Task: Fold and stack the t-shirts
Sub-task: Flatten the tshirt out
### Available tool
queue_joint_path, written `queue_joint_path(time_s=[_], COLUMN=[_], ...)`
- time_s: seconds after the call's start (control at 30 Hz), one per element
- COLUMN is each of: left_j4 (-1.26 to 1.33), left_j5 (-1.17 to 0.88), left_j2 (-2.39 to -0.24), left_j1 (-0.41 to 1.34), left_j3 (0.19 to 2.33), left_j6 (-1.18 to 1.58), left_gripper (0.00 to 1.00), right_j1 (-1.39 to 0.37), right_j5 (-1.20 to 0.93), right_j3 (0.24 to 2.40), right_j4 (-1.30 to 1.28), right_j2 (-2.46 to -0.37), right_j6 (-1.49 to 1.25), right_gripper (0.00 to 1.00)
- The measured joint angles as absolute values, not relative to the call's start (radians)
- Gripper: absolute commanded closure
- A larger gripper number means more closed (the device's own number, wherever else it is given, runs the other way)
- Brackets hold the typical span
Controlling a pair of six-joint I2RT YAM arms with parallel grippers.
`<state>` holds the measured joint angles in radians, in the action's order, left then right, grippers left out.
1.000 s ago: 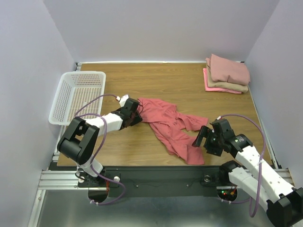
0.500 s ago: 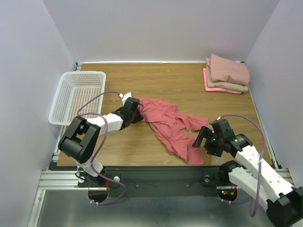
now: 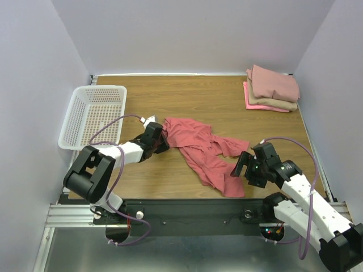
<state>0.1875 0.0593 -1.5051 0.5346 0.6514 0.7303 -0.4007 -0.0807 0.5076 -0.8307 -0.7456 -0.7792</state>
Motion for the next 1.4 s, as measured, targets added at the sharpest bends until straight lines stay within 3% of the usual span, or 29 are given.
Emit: queue_joint_path(time_s=[0.4,0.47,0.77,0.9,1.17,1.4], left_j4=[0.238,0.24,0.245,0.224,0.149,-0.053], left_j5=[0.034,0.034,0.046,0.086,0.128,0.242], left_j2=[-1.575,-1.583,-1.595,-1.448,-0.94,-0.782], left_j1=[0.535,0.535,0.537,0.544,0.549,0.548], left_j3=[0.682,0.688,0.701,0.625,0.551,0.556], left_j6=[0.729,0.728,0.695,0.687,0.701,0.745], left_gripper=[0.71,0.99,1.0,1.0,1.0,1.0], right_j1=[-0.401,-0.401,-0.401,-0.401,-0.49,-0.624], right_j5=[-0.078,-0.077,-0.074,-0.079,-0.057,0.027], right_j3=[0.508,0.508,0.508,0.508,0.519,0.575], right_j4=[-0.835,-0.836,-0.838,-0.838,-0.839,-0.844], right_j2=[-0.714,-0.714,-0.713,-0.715,-0.836,-0.926], right_j6=[-0.783,-0.783,-0.786,-0.782,-0.764,-0.795], right_gripper=[0.0,0.0,0.01,0.02,0.02,0.03])
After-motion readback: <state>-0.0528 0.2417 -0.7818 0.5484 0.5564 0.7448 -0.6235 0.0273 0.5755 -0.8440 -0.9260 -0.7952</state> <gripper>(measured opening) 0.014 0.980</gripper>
